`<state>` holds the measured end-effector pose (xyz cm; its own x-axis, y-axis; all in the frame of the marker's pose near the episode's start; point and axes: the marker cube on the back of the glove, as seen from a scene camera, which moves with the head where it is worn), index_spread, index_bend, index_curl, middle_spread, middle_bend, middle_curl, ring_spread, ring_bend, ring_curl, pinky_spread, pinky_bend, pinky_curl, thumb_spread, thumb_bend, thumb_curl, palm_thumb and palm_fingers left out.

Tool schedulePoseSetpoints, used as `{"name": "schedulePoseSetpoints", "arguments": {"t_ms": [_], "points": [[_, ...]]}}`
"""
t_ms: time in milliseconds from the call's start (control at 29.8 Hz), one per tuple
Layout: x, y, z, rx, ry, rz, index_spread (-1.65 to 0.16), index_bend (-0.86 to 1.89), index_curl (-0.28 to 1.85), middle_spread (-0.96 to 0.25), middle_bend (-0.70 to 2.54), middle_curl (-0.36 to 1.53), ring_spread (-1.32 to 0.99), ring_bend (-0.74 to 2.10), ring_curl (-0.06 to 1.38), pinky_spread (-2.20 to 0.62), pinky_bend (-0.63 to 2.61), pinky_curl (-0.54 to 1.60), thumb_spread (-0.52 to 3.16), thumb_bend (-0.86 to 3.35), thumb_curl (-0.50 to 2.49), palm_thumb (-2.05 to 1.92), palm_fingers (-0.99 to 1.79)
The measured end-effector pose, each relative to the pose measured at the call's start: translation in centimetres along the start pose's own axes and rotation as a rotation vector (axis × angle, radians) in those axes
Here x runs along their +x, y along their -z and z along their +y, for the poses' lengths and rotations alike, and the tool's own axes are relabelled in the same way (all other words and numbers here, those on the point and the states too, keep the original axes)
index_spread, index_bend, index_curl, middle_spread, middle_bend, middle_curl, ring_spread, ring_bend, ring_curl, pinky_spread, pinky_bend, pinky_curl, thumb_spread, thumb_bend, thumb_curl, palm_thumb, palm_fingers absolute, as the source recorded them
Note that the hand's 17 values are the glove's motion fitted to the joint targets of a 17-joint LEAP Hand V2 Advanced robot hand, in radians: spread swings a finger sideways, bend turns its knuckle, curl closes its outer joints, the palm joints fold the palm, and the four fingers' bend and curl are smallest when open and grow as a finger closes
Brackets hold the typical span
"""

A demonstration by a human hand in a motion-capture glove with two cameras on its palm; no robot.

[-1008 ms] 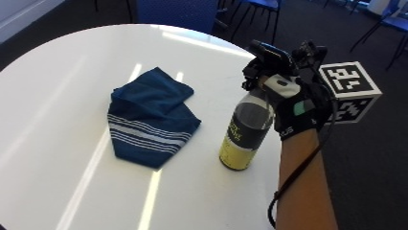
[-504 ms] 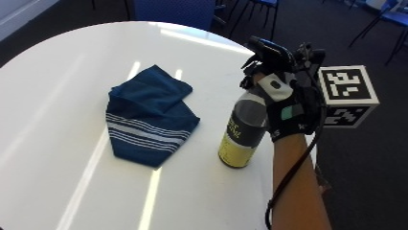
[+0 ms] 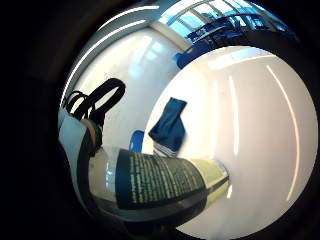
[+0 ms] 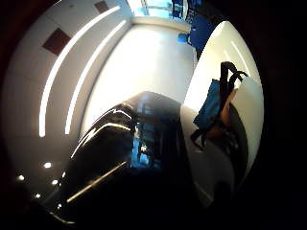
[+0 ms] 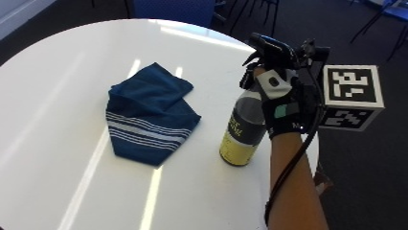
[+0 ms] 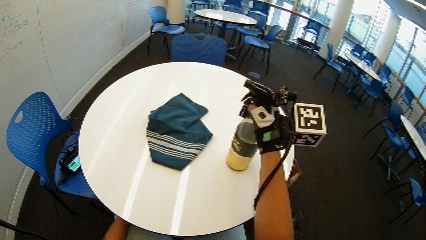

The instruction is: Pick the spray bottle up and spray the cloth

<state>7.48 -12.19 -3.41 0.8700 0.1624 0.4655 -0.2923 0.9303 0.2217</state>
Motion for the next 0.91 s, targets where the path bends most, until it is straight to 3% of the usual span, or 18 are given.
{"name": "schedulePoseSetpoints", "arguments": {"t_ms": [907], "points": [[1.5, 0.4, 0.4, 0.075, -0.037, 0.025, -0.26, 0.47, 0.56, -0.20, 0.64, 0.52, -0.27, 0.52, 0.47, -0.31, 0.33, 0.41, 0.24, -0.03, 0.76, 0.88, 1.40]]}}
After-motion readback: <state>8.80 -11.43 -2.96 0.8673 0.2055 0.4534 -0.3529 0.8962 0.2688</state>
